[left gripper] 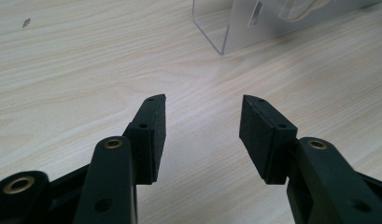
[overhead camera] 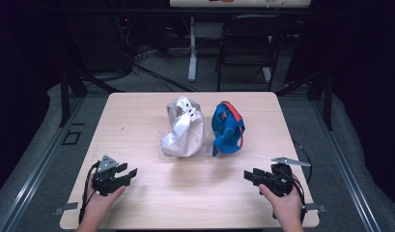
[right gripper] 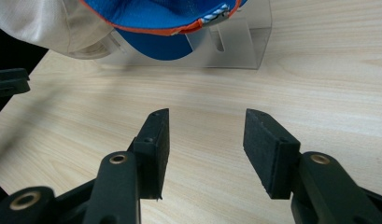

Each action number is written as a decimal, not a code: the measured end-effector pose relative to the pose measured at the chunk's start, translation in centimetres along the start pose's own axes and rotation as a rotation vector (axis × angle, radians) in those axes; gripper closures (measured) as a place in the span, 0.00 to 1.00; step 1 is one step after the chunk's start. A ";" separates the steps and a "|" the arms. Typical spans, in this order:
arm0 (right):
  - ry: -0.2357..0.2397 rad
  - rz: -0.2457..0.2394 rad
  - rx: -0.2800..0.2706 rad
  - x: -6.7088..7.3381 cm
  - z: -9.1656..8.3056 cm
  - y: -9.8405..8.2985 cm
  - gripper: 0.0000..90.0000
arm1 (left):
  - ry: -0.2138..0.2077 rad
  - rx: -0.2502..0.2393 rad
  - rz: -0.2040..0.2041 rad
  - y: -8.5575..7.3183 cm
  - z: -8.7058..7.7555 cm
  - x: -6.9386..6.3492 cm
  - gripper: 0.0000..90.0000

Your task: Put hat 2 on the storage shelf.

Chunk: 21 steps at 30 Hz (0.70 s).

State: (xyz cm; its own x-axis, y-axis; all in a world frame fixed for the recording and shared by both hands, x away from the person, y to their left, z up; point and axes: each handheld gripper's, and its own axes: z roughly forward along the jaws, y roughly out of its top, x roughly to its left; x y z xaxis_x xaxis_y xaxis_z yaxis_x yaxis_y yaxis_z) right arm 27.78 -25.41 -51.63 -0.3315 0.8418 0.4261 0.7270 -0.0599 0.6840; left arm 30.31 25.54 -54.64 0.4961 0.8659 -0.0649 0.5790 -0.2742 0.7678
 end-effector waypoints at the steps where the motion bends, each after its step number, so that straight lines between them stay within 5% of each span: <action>1: 0.006 -0.004 -0.001 -0.1 0.1 -0.2 0.57 | -0.001 0.002 0.002 0.0 0.0 0.0 0.57; 13: -0.009 -0.121 -0.047 0.4 1.1 -2.5 0.56 | -0.004 0.004 0.004 0.0 0.2 -0.2 0.57; 16: -0.017 -0.097 -0.024 0.4 1.3 -2.7 0.57 | -0.005 0.003 0.005 0.0 0.2 -0.2 0.57; 21: -0.024 -0.101 -0.062 0.2 1.4 -2.9 0.57 | -0.007 0.006 0.012 -0.1 0.4 -0.2 0.57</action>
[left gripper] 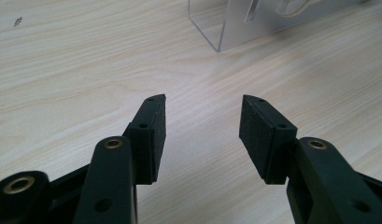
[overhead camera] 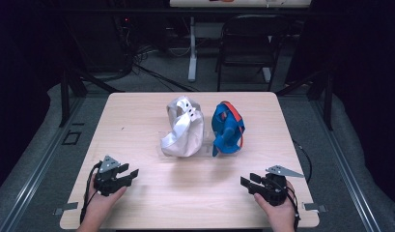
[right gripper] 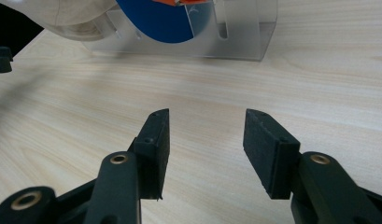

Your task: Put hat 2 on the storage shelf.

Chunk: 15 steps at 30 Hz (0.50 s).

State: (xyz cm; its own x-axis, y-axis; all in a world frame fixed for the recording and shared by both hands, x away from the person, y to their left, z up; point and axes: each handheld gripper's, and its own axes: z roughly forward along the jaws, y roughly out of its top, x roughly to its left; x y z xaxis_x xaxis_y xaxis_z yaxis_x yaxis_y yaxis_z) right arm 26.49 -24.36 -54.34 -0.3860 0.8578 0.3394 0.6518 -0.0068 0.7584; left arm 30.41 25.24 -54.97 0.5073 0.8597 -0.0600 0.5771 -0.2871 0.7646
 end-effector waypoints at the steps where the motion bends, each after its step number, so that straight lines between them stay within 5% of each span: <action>1: -0.005 -0.006 -0.003 -0.1 0.0 0.0 0.56 | -0.001 0.002 0.000 0.0 0.0 0.0 0.57; 15: 0.023 -0.006 0.018 -0.3 1.1 -0.4 0.53 | -0.037 -0.008 0.013 -0.1 0.9 -1.0 0.52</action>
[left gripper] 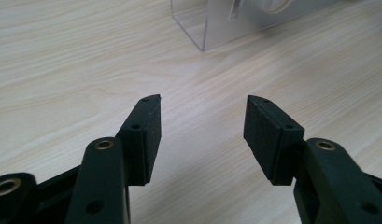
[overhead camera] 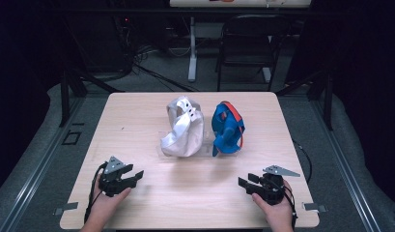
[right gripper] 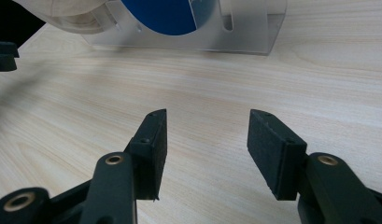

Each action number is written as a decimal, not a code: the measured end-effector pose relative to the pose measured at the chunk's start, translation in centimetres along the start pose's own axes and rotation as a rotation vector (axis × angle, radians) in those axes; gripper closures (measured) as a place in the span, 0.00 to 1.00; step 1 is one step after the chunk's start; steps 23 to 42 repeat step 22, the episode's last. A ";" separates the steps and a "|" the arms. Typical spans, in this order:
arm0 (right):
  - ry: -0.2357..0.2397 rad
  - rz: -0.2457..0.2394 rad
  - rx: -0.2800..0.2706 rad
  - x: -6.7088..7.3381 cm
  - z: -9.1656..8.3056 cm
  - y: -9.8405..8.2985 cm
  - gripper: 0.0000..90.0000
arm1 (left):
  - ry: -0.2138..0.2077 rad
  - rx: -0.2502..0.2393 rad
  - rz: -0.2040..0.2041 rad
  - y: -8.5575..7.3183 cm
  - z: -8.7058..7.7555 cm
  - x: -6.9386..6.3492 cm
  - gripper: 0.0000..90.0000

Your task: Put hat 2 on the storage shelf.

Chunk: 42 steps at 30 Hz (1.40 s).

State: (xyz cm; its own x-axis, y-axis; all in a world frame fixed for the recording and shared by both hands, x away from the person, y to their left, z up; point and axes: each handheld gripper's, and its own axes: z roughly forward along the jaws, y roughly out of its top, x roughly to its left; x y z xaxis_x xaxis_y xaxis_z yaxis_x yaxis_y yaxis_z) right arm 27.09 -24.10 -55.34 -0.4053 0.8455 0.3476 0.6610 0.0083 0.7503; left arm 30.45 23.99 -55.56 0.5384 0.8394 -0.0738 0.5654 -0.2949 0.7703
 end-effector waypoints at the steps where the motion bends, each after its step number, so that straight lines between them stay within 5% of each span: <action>1: -0.008 -0.007 -0.003 0.1 0.1 0.0 0.53 | -0.006 -0.007 -0.003 0.0 0.1 -0.1 0.52; 6: -0.020 -0.057 0.000 0.5 0.1 0.0 0.54 | -0.025 -0.009 0.032 0.2 0.4 -1.1 0.51; 14: -0.009 -0.030 0.007 0.1 -0.2 0.0 0.56 | -0.041 -0.015 0.076 0.5 0.8 -2.9 0.50; 19: 0.040 0.048 0.009 -0.4 -0.6 -0.1 0.57 | -0.082 -0.029 0.082 1.1 1.3 -3.9 0.50; 22: 0.111 0.141 -0.024 -1.0 -1.2 -0.2 0.54 | -0.096 -0.034 0.101 1.7 1.7 -5.0 0.51; 42: 0.111 0.141 -0.024 -1.0 -1.2 -0.2 0.54 | -0.096 -0.034 0.101 1.7 1.7 -5.0 0.51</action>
